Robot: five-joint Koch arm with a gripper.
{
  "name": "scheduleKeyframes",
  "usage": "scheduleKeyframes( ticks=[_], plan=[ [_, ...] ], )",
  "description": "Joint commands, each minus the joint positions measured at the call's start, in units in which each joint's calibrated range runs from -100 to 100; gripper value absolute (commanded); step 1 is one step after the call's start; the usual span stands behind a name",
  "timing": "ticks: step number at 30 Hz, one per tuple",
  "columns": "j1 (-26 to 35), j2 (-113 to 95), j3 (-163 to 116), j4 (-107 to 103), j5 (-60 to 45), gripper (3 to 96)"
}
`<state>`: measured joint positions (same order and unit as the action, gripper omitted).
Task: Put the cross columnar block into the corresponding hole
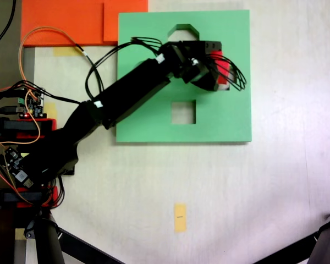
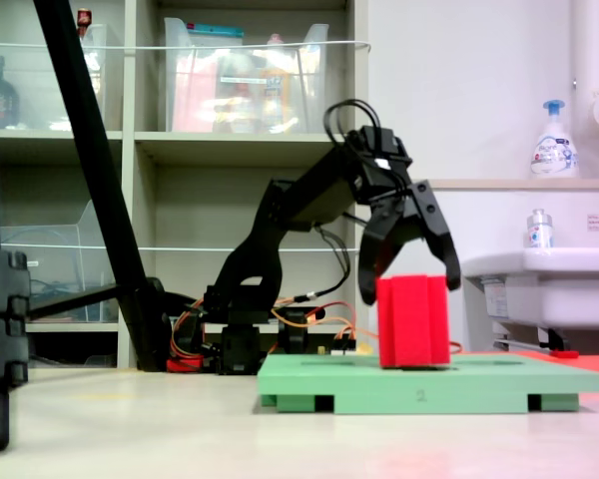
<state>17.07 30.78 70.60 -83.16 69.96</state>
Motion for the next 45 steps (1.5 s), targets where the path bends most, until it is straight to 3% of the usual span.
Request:
scheduleKeyframes(
  ticks=[1, 10, 45],
  plan=[
    [-0.68, 0.09, 0.48, 1.07, -3.76, 38.9],
    [-1.12, 0.09, 1.08, 4.92, -7.67, 42.4],
    [-0.39, 4.97, 4.97, 15.03, -9.13, 42.1]
  ],
)
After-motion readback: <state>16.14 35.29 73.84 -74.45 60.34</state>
